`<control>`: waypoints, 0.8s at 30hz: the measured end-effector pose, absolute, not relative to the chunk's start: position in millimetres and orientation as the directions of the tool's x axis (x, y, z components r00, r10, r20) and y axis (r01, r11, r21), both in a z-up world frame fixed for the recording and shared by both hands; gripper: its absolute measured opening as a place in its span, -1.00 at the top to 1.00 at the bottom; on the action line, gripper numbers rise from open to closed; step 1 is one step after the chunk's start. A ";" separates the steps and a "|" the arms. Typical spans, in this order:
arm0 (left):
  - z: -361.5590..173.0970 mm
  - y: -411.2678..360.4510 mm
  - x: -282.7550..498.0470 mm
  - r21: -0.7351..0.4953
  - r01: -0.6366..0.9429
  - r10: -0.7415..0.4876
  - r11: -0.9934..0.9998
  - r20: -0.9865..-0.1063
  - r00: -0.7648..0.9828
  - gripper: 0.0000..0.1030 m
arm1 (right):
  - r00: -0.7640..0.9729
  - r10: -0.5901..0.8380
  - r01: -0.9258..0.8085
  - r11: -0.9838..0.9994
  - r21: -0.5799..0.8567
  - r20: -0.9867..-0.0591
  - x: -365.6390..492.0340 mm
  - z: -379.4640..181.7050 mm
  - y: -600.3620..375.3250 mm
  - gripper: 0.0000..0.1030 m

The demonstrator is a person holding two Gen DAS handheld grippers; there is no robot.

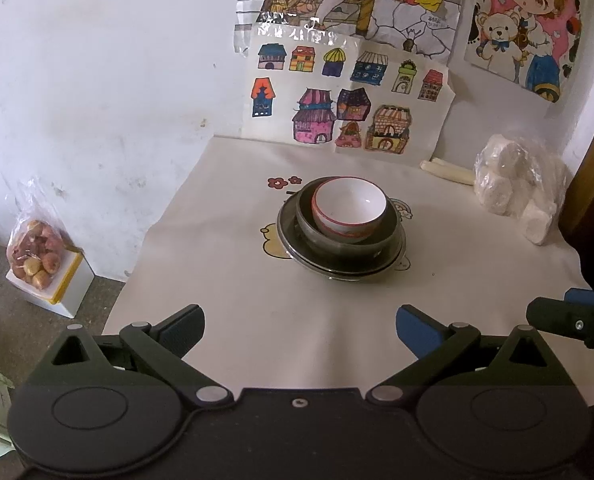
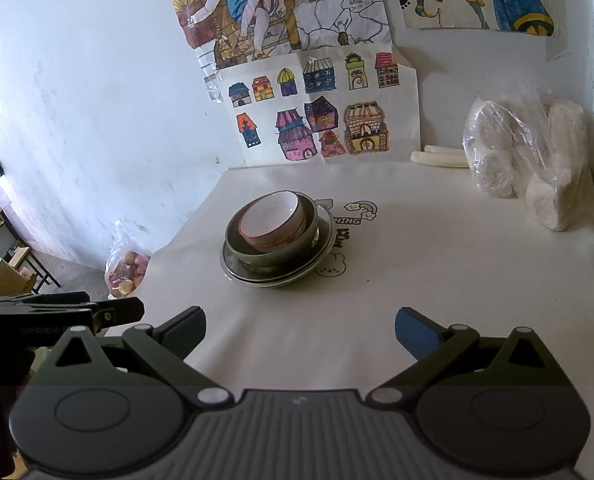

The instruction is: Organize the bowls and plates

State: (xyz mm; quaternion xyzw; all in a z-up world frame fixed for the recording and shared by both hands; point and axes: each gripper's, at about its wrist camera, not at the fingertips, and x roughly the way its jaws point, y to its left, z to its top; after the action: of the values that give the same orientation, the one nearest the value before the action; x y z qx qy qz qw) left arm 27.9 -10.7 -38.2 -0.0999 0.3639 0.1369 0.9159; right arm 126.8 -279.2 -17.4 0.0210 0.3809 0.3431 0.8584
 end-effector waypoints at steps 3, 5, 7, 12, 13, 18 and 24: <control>-38.1 -10.7 27.5 -0.090 -0.323 0.173 0.942 -0.694 0.699 -0.97 | 0.474 0.605 -0.573 0.764 0.298 -0.640 126.9 -17.4 -279.1 -1.00; -38.0 -10.7 27.4 -0.090 -0.324 0.174 0.942 -0.695 0.698 -0.97 | 0.474 0.605 -0.573 0.764 0.298 -0.640 126.8 -17.5 -279.0 -1.00; -37.9 -11.1 27.2 -0.091 -0.324 0.173 0.942 -0.695 0.698 -0.97 | 0.475 0.605 -0.572 0.764 0.298 -0.639 126.8 -17.5 -278.8 -1.00; -38.8 -11.7 28.9 -0.092 -0.320 0.170 0.943 -0.695 0.699 -0.96 | 0.474 0.605 -0.573 0.764 0.298 -0.639 127.1 -17.6 -278.8 -1.00; -39.0 -11.5 29.5 -0.092 -0.319 0.169 0.943 -0.696 0.698 -0.95 | 0.474 0.605 -0.572 0.764 0.298 -0.640 127.2 -17.5 -278.8 -1.00; -39.9 -12.2 33.0 -0.089 -0.321 0.169 0.943 -0.704 0.690 -0.93 | 0.473 0.605 -0.571 0.764 0.301 -0.640 128.8 -17.7 -278.8 -1.00; -40.2 -12.3 37.9 -0.092 -0.321 0.163 0.943 -0.711 0.684 -0.93 | 0.469 0.605 -0.565 0.765 0.308 -0.643 134.5 -20.3 -281.5 -1.00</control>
State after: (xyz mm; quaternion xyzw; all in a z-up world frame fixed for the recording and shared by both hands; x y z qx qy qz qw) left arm 37.9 -12.3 -40.2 -0.1049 0.3748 0.1327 0.9115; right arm 134.5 -281.5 -20.3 0.0261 0.3859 0.3415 0.8566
